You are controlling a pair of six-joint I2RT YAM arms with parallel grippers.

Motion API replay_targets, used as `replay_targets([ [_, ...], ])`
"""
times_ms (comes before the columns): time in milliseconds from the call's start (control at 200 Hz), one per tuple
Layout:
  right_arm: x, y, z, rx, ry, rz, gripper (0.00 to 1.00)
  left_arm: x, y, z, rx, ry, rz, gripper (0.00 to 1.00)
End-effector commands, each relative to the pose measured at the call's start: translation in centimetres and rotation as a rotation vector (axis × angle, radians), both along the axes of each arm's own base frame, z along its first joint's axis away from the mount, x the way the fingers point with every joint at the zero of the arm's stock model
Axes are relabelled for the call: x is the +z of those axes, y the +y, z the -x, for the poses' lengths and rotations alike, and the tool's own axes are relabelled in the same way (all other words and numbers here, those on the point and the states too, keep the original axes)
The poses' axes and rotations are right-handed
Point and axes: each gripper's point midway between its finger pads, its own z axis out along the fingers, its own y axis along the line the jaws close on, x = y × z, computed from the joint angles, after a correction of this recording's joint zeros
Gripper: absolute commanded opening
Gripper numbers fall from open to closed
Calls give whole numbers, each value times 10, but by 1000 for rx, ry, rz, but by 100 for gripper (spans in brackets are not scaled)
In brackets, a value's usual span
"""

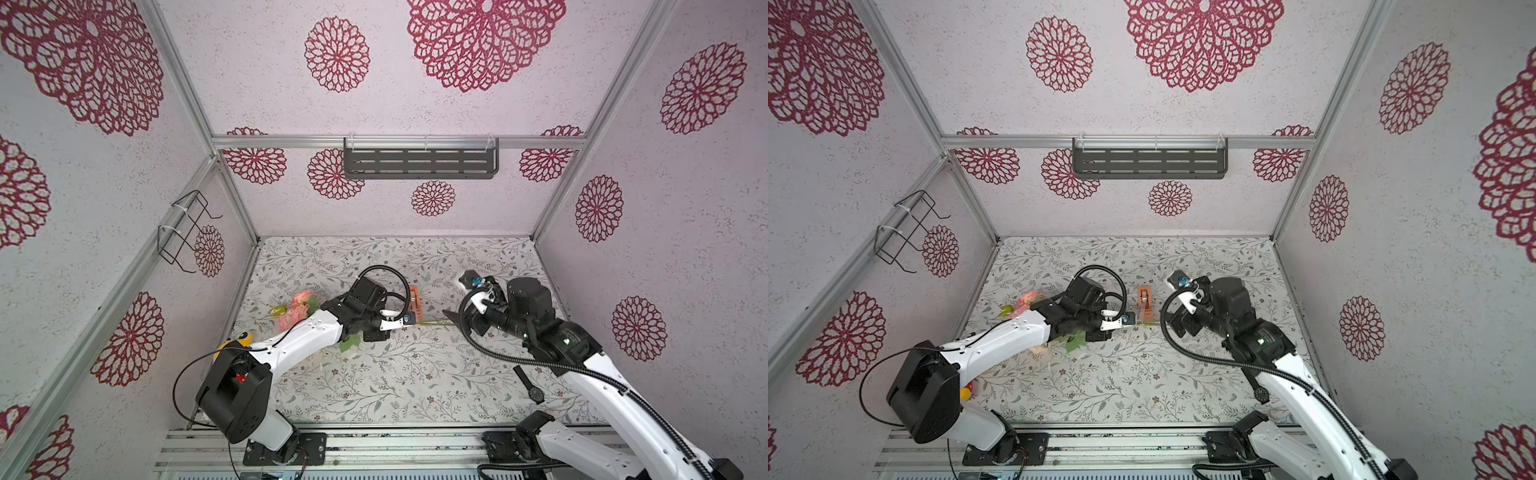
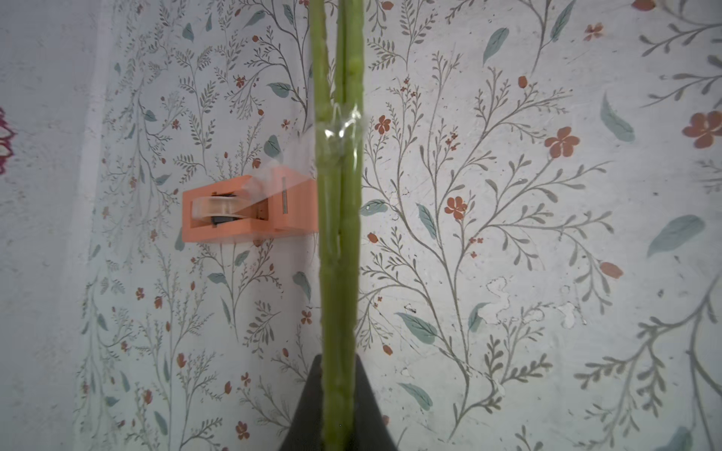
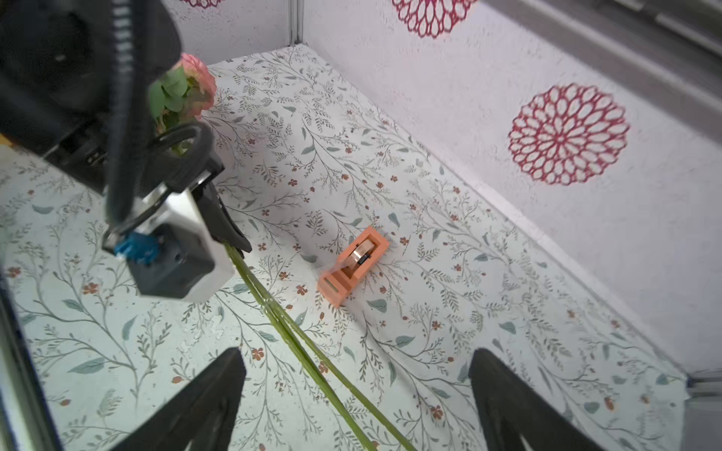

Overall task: Wrap bouquets with tape
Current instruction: Wrap the tape around the bouquet.

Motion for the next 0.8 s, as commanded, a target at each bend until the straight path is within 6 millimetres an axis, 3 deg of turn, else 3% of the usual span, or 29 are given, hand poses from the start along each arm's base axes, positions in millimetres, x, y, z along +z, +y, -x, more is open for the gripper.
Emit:
replay_targets([
  [0, -53, 19, 20, 159, 371, 59, 82, 35, -12, -24, 17, -293, -9, 0],
  [95, -73, 27, 11, 216, 497, 91, 71, 39, -17, -24, 16, -342, -14, 0],
  [385, -103, 38, -13, 337, 609, 80, 67, 41, -19, -29, 1, -454, -64, 0],
  [505, -110, 45, -12, 406, 633, 63, 64, 42, -20, -30, -1, -460, -69, 0],
  [796, -138, 46, -25, 405, 634, 115, 27, 41, -21, -30, 8, -440, -60, 0],
])
